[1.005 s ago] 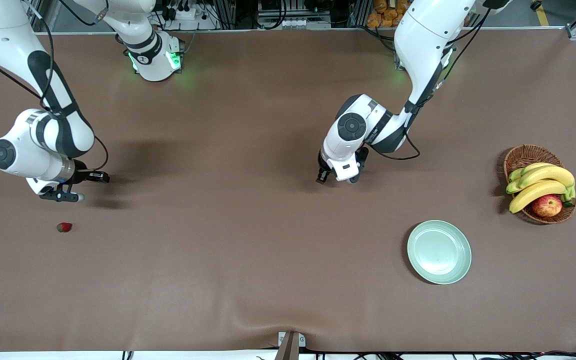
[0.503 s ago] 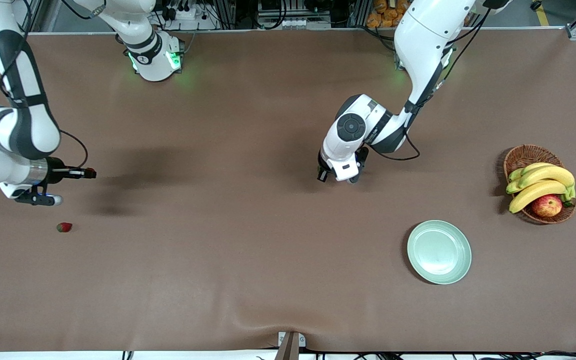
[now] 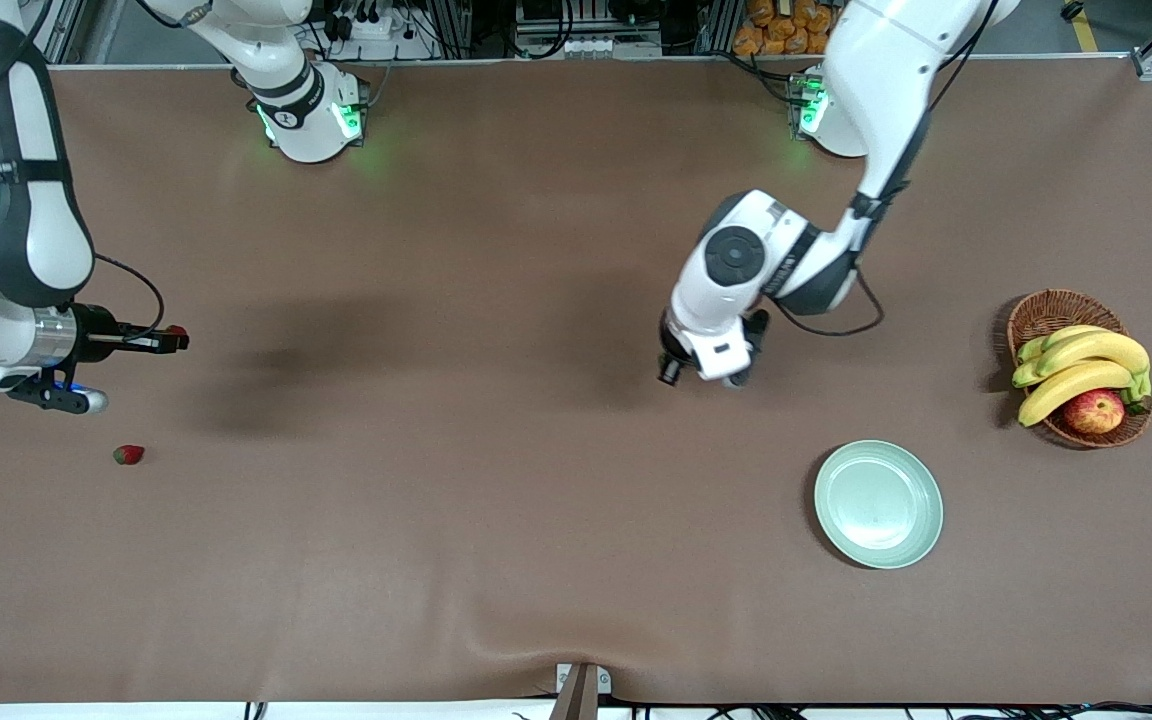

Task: Collect all strawberries into plate
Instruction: 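Drop the strawberry on the plate while the right gripper sets one mid-table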

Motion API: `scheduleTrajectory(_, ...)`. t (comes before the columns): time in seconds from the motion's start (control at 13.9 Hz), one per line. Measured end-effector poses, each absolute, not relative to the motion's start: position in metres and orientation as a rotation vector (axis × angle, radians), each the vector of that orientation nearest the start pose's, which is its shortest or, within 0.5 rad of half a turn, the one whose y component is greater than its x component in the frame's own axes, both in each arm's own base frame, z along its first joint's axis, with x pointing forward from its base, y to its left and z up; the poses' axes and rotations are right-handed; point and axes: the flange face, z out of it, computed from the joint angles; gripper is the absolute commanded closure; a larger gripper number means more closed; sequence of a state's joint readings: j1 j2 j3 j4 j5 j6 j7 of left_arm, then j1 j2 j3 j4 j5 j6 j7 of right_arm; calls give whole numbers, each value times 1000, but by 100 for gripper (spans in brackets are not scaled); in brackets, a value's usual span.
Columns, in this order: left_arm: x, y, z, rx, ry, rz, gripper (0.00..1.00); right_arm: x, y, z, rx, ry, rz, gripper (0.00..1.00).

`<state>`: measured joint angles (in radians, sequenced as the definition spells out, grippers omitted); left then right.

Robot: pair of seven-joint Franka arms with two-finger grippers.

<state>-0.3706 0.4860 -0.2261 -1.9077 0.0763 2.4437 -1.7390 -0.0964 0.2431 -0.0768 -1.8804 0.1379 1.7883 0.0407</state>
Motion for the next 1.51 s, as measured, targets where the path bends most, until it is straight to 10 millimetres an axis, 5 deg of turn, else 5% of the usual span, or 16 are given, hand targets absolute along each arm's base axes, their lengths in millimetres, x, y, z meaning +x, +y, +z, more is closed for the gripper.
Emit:
scheduleTrajectory(0.36, 595, -286, 294, -2859, -1508, -62, 100, 584, -7, 388, -2883, 616, 450, 100)
scheduleTrajectory(0.72, 627, -228, 293, -2965, -1162, -144, 100, 595, 114, 403, -2783, 817, 430, 100)
scheduleTrajectory(0.93, 643, -194, 266, -3005, -931, -130, 100, 595, 187, 387, -2727, 926, 415, 100)
scheduleTrajectory(1.29, 684, -90, 259, -3000, -681, -201, 100, 578, 309, 355, -2667, 1089, 381, 100)
scheduleTrajectory(1.51, 705, -82, 253, -3024, -610, -223, 100, 559, 375, 317, -2641, 1161, 330, 100)
